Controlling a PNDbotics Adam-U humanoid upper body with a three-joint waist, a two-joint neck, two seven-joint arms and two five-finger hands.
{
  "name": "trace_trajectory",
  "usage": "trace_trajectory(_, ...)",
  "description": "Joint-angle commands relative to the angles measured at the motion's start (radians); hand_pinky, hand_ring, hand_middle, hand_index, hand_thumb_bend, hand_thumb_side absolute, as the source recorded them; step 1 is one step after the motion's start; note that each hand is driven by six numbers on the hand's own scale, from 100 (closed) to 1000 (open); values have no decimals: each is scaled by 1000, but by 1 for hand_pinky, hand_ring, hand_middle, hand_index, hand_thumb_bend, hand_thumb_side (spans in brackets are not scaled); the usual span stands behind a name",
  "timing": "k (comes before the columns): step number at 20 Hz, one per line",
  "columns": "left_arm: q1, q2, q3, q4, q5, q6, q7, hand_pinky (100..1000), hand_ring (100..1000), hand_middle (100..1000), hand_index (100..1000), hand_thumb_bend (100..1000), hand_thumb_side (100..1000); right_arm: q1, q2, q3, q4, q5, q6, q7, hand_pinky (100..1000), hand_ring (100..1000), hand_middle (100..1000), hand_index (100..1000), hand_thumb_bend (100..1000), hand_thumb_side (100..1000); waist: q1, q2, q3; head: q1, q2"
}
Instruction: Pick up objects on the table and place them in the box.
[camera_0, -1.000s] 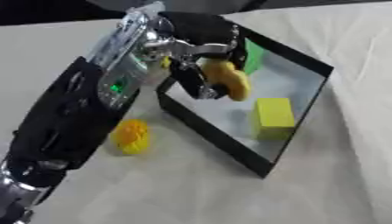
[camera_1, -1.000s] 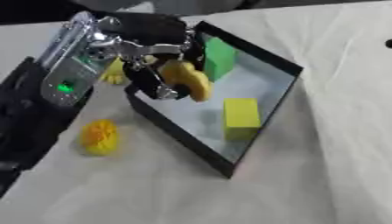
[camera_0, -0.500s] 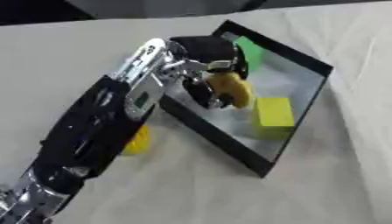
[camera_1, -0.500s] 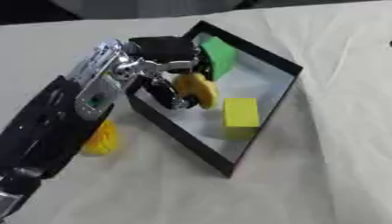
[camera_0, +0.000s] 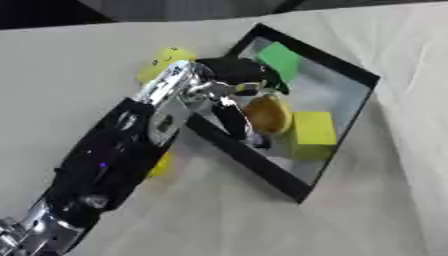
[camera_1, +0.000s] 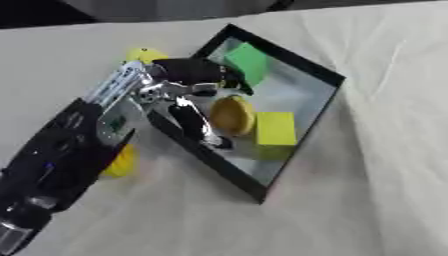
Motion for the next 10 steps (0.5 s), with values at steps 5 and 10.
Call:
trace_trajectory(5,-4,49,97,-86,71,50,1,880,821,797,913,480,497,-1,-16,-15,-19,-9,1,-6,888,690,762,876,100,561,-3,-42,8,-11,-6)
trace_trajectory(10,-4,146,168,-137,149,115,6,879,827,802,917,486,469,13,-22,-22,-20,-9,2,-15,888,690,762,876,100,562,4,-60,34,-44,15)
